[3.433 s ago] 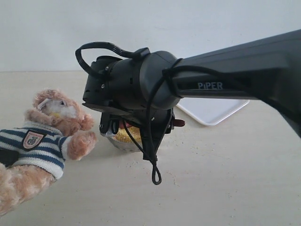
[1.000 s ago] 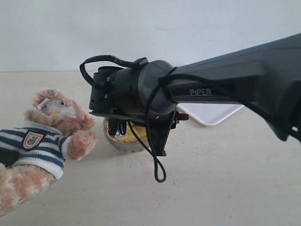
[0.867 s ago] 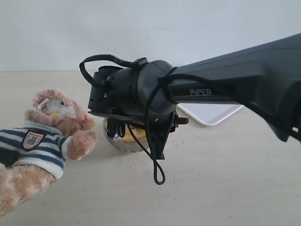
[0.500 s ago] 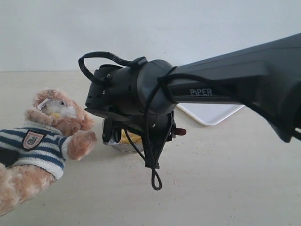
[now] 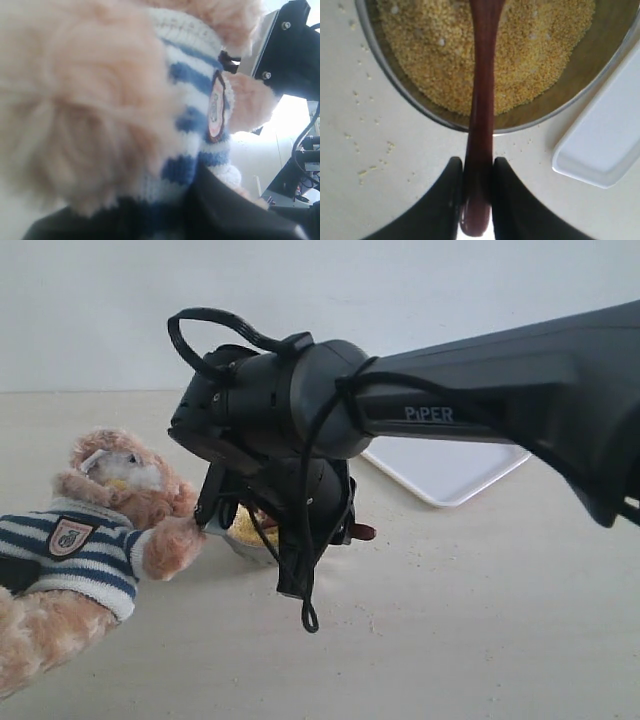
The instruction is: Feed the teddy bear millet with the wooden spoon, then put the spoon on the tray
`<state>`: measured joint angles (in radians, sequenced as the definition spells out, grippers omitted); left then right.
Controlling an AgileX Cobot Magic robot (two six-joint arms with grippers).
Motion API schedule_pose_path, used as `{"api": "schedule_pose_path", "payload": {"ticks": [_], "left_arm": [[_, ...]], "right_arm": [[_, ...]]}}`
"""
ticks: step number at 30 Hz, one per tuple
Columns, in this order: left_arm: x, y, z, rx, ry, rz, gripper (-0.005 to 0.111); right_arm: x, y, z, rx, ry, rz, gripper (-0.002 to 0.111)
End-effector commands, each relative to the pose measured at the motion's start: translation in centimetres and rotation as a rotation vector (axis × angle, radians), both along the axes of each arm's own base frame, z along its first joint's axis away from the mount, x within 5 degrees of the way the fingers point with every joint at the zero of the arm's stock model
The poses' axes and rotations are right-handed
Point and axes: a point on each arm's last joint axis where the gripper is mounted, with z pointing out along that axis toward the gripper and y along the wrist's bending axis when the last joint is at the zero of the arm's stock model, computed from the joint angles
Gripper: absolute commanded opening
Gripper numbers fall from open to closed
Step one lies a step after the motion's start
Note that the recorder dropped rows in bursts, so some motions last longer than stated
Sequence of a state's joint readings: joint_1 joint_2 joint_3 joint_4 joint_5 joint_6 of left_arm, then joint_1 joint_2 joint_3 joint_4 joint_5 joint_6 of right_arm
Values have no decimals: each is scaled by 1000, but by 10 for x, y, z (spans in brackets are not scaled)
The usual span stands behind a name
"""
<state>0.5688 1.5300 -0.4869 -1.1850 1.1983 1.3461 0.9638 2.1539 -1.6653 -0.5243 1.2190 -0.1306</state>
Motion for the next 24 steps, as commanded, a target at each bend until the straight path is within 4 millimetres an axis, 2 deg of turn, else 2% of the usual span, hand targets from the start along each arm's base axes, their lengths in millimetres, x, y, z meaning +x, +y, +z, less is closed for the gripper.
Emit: {"api": "schedule_pose_path", "payload": {"ticks": [1, 16, 21, 24], "left_arm": [[-1, -1, 3, -18, -16, -2, 7], [-1, -1, 3, -18, -16, -2, 7], [-1, -1, 3, -18, -16, -2, 7], [-1, -1, 3, -18, -16, -2, 7]], "right_arm": [[7, -7, 9, 33, 7, -31, 11], [22, -34, 36, 198, 89, -192, 11], [17, -35, 44, 318, 207, -237, 11], [19, -40, 46, 329, 215, -249, 11]]}}
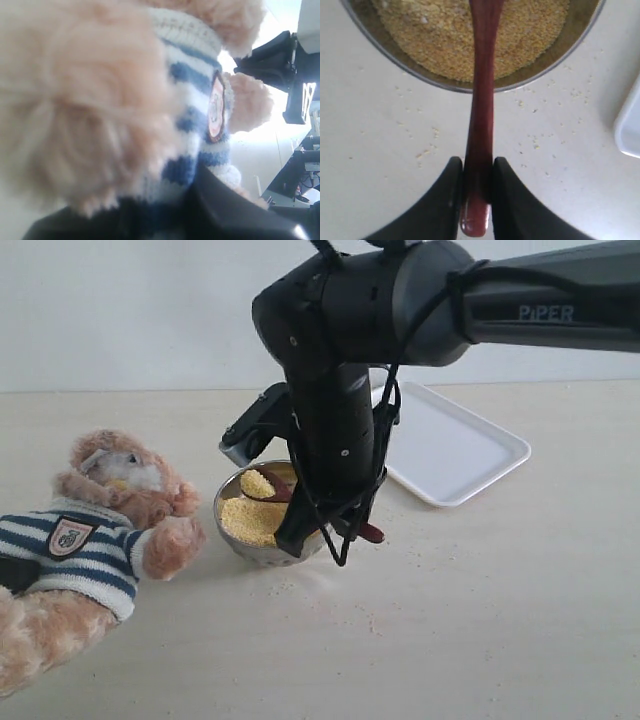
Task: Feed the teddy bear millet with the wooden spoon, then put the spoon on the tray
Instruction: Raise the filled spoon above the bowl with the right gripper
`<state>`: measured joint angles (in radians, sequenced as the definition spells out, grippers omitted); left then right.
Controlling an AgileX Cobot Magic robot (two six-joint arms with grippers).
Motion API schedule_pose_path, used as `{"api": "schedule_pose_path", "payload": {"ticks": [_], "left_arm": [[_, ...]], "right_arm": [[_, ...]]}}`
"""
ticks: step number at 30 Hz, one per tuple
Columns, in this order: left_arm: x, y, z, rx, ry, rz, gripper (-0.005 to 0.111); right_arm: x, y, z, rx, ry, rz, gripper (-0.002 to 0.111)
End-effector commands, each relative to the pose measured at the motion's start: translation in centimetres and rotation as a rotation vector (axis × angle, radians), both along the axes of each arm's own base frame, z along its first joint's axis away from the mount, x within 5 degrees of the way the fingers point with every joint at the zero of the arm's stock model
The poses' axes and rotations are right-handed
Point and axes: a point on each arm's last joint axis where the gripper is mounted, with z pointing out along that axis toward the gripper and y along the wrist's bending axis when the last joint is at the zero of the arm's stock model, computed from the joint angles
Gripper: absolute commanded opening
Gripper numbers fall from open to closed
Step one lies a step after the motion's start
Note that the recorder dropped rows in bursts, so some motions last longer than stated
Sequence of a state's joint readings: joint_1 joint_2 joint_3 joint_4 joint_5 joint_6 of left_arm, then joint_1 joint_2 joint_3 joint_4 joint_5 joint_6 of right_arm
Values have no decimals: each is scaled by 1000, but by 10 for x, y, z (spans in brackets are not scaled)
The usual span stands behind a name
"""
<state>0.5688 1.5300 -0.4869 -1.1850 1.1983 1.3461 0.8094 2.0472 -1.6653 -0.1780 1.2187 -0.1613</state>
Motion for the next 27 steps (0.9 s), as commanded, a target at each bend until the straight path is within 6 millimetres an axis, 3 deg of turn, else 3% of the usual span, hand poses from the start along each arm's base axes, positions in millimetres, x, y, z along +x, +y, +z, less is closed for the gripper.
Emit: {"api": "schedule_pose_path", "payload": {"ticks": [1, 10, 14, 18, 23, 27], "left_arm": [[-1, -1, 3, -18, -16, -2, 7], [-1, -1, 3, -18, -16, -2, 7], [-1, -1, 3, -18, -16, -2, 7], [-1, -1, 3, -18, -16, -2, 7], [-1, -1, 3, -18, -16, -2, 7], [-1, -1, 3, -18, -16, -2, 7]], "right_arm": [[0, -7, 9, 45, 23, -16, 11], [-9, -24, 3, 35, 90, -25, 11], [-17, -21, 11, 96, 128, -3, 11], [-8, -30, 13, 49, 67, -35, 11], [-15, -26, 22, 133, 120, -22, 11], [-11, -30, 22, 99, 82, -61, 11]]}}
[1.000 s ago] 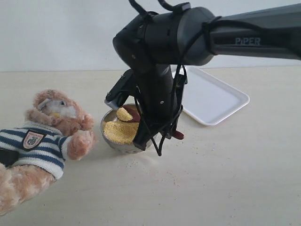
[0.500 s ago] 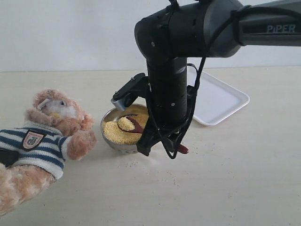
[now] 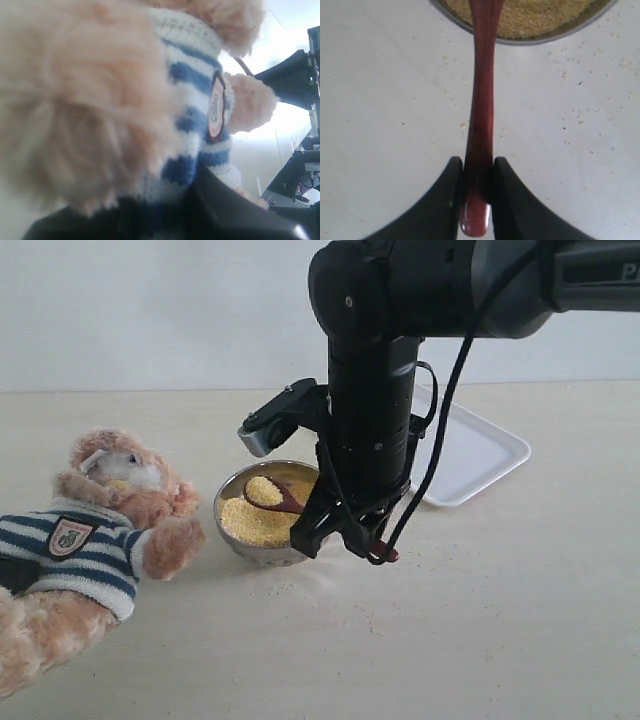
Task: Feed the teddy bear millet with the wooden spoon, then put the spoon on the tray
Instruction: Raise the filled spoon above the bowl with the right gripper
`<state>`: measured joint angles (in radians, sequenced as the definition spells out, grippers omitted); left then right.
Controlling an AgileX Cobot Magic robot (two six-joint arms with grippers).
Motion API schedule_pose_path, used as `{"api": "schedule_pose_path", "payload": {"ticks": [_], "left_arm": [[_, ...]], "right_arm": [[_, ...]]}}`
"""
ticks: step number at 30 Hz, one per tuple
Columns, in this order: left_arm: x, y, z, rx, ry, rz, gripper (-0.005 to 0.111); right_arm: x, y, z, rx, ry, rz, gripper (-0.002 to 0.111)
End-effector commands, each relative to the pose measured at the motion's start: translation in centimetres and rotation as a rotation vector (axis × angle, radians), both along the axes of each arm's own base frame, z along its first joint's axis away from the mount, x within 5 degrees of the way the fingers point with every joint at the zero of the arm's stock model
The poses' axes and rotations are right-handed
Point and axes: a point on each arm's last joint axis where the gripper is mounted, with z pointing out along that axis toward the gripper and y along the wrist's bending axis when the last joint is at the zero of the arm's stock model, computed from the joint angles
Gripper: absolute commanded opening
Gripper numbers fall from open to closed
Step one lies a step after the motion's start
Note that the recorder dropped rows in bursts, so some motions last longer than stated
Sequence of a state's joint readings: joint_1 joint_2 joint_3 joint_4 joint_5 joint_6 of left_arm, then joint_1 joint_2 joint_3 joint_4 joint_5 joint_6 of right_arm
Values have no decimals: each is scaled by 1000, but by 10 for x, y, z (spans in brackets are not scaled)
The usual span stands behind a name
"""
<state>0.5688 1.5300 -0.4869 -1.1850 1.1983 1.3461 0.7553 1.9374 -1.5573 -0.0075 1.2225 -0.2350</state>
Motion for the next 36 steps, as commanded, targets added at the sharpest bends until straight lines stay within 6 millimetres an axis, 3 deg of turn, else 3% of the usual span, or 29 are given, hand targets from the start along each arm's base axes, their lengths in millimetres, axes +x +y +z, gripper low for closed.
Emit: {"api": "schedule_pose_path", "payload": {"ticks": [1, 4, 19, 36], "left_arm": [[-1, -1, 3, -18, -16, -2, 7], [-1, -1, 3, -18, -16, -2, 7], [-1, -1, 3, -18, -16, -2, 7], [-1, -1, 3, -18, -16, -2, 7]], "right_arm": [[2, -5, 8, 6, -25, -36, 11], [-4, 1, 10, 64, 23, 16, 11], [3, -6, 8, -17, -45, -19, 11], [-17, 15, 10, -122, -164, 136, 11]]}}
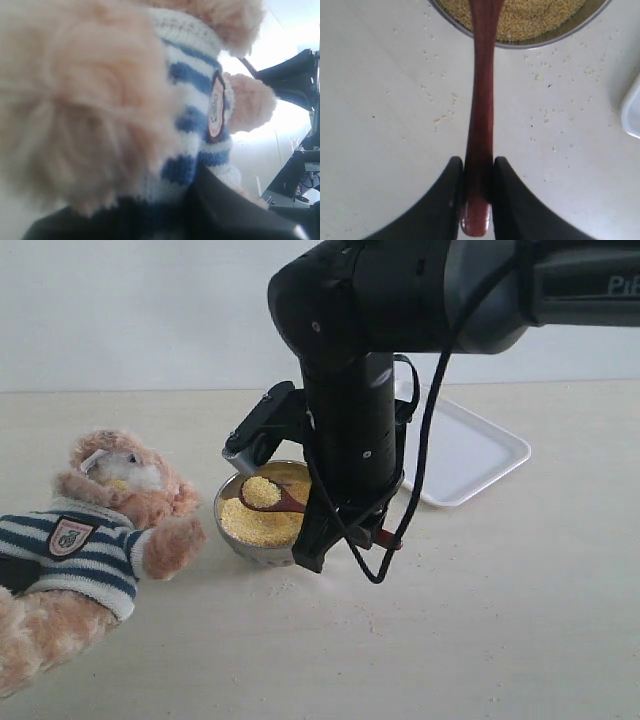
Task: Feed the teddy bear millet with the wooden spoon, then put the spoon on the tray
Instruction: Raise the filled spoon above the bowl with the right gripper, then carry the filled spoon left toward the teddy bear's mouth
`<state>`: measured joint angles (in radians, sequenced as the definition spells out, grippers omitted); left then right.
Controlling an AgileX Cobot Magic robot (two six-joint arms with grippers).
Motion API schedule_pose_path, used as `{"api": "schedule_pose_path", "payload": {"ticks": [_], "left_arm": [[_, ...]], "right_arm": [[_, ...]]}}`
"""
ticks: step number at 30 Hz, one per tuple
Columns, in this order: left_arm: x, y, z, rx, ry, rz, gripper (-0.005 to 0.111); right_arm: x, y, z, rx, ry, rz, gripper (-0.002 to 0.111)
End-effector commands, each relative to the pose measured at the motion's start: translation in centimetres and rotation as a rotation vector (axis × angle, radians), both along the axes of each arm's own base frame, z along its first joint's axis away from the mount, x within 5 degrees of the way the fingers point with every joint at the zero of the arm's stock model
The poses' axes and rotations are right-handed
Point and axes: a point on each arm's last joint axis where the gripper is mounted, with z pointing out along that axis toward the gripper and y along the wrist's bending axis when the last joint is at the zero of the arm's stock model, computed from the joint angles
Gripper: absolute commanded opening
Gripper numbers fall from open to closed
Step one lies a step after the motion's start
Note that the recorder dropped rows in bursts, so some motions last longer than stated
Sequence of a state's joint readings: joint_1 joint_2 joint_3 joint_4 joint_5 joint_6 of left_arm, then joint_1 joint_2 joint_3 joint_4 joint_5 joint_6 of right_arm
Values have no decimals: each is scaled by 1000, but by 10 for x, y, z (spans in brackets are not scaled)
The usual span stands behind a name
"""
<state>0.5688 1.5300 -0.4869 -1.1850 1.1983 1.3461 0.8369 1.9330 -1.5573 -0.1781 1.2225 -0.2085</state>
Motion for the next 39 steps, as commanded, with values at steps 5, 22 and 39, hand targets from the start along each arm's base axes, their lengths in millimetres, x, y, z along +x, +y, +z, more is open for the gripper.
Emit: {"api": "schedule_pose_path", "payload": {"ticks": [5, 22, 39], "left_arm": [[-1, -1, 3, -18, -16, -2, 7], [-1, -1, 3, -18, -16, -2, 7], [-1, -1, 3, -18, -16, -2, 7]], "right_arm": [[-8, 5, 10, -11, -48, 51, 11], [-18, -2, 43, 59, -104, 56, 11], [-37, 38, 65, 136, -159, 163, 11]]}}
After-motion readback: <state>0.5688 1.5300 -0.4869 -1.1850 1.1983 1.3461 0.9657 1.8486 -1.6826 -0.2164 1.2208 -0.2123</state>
